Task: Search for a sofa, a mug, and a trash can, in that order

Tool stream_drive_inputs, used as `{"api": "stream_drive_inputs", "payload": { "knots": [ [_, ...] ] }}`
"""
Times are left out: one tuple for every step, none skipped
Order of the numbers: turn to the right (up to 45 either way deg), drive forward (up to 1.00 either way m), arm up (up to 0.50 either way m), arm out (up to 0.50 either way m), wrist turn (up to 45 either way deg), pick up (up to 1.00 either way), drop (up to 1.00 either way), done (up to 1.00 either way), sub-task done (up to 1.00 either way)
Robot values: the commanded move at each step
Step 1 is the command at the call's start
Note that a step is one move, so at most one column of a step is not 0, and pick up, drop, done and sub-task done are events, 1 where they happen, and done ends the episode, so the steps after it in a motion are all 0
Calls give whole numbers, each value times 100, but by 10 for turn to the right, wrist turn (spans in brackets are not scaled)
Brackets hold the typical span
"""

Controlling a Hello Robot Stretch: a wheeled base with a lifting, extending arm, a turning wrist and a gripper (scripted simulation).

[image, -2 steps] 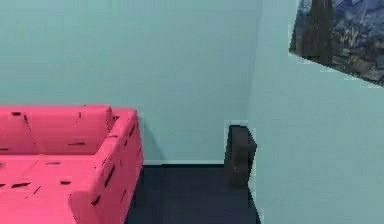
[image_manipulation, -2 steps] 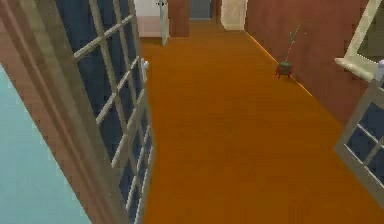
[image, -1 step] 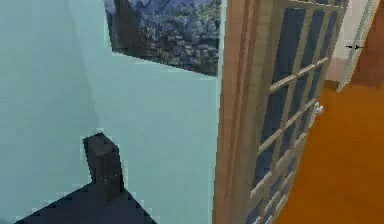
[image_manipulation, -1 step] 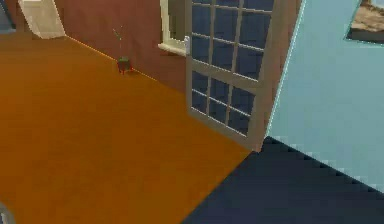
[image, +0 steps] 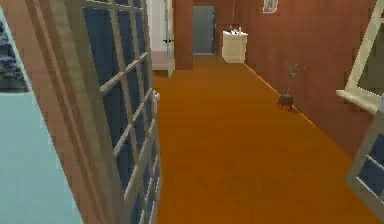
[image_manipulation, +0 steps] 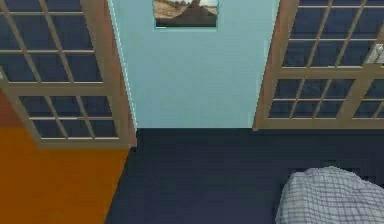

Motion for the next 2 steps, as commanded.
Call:
{"api": "stream_drive_inputs", "payload": {
  "knots": [
    [420,0,0,0,0,0,0,0,0],
    [0,45,0,0,0,0,0,0,0]
  ]
}}
